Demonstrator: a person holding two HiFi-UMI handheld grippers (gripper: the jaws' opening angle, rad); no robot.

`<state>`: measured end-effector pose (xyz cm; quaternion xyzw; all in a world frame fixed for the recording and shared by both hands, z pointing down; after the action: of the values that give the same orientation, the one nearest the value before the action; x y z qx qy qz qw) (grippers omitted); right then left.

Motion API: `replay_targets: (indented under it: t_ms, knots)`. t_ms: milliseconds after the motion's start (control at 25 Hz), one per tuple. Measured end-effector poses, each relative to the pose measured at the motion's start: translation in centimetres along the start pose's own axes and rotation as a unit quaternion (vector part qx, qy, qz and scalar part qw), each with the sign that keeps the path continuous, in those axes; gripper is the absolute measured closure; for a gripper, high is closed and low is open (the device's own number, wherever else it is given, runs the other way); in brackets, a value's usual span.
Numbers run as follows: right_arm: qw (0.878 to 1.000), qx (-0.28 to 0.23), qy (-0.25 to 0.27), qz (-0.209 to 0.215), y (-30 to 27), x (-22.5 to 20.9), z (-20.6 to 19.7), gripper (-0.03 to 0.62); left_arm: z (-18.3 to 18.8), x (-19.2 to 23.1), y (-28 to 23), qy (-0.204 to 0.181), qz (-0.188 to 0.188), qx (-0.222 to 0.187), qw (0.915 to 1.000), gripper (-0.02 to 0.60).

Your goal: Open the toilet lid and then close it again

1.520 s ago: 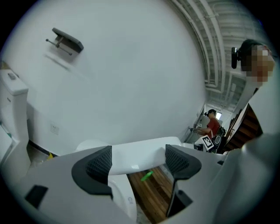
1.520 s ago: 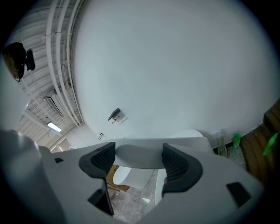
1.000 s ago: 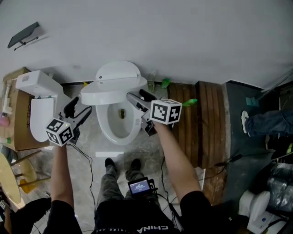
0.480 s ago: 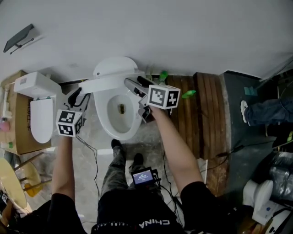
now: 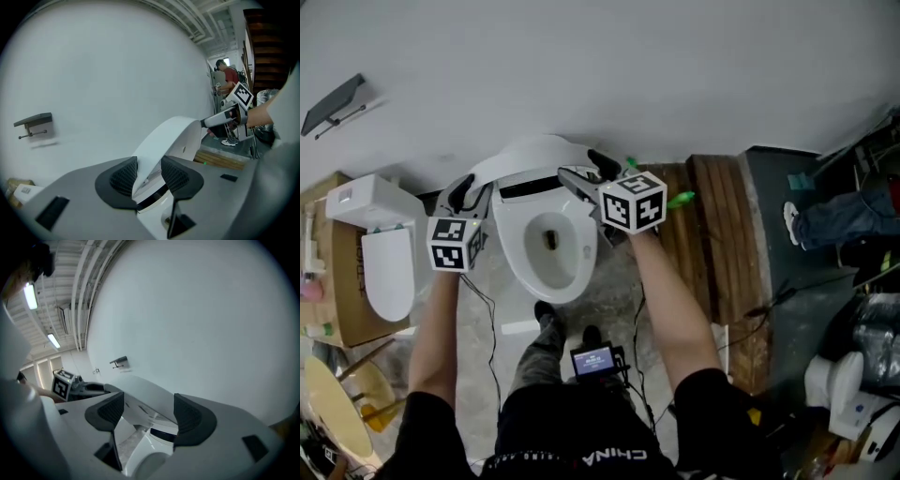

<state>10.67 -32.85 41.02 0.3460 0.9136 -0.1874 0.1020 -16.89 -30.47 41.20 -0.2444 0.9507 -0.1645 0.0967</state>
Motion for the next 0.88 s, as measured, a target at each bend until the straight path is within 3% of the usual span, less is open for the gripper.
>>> replay_targets:
  t_ms: [120, 240, 360, 640, 880]
  knots:
    - [0.996, 0.028, 0.073, -0.039, -2.1, 0.6, 1.0, 0.255, 0.8, 1.2, -0.9, 0.008, -0.006, 0.003, 0.9999, 0.419]
    - [0.987, 0.046, 0.122, -0.089, -3.4, 1.0, 1.9, 0.360, 1.3, 1.8, -1.5, 0.014, -0.016, 0.008, 0.9997, 0.419]
    - [0.978, 0.051, 0.154, -0.133, -4.6, 0.8, 3.0, 0.406, 2.3, 2.7, -2.5, 0.011, -0.023, 0.013, 0.9996, 0.422]
    - [0.972, 0.069, 0.163, -0.157, -7.3, -0.6, 5.2, 0.431, 3.6, 4.7, -4.6, 0.023, -0.032, 0.010, 0.9992, 0.431]
    - [0.975, 0.064, 0.150, -0.152, -9.5, -2.0, 7.2, 0.434, 4.8, 6.6, -6.7, 0.038, -0.018, 0.005, 0.9991, 0.434]
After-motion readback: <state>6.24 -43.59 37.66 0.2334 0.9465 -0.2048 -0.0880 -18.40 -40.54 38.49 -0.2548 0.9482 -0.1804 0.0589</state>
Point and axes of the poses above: the fingertips, and each gripper's own axes: y backward along the fingers, x to its left, z out of its top, the point moved 8 cm from there along y, backward along the fingers, and after that the axes turned 3 degrees about -x, right-handed, at the moved point
